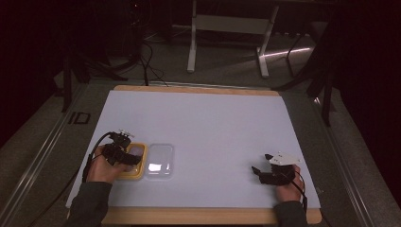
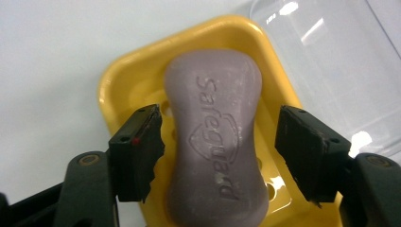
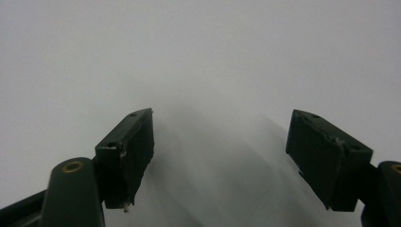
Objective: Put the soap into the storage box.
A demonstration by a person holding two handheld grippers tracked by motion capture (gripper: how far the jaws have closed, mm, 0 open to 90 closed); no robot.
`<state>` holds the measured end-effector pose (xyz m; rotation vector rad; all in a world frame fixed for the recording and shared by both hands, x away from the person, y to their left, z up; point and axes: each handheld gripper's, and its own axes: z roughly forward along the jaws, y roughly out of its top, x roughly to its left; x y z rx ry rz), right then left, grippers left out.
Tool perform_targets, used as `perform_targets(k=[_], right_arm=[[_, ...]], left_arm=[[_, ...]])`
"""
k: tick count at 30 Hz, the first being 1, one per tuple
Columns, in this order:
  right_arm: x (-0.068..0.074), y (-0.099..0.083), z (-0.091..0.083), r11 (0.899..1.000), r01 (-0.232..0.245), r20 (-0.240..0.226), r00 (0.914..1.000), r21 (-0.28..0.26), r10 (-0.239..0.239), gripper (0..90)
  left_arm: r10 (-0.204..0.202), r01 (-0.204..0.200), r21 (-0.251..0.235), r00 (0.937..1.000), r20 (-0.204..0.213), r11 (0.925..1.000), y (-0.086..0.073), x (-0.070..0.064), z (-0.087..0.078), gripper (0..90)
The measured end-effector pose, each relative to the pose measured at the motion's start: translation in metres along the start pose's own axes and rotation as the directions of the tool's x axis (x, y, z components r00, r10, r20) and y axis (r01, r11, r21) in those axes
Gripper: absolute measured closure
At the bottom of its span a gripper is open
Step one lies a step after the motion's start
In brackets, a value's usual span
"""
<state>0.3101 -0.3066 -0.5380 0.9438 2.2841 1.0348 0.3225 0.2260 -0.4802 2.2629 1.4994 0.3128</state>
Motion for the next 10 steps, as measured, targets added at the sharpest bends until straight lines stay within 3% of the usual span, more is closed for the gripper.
perform_targets(k=[4, 10], right_arm=[[0.0, 0.0, 0.0, 1.0, 0.002, 0.001, 1.0, 0.003, -0.002, 23.9], [0.0, 0.0, 0.0, 1.0, 0.002, 0.002, 1.0, 0.007, -0.002, 23.9]], left_arm=[[-0.019, 0.019, -0.071, 0.9998, 0.01, 0.9973, 0.002, 0.003, -0.01, 28.4], [-0.036, 0.04, -0.167, 0.999, 0.026, 0.9852, 0.0, 0.006, -0.023, 28.3]])
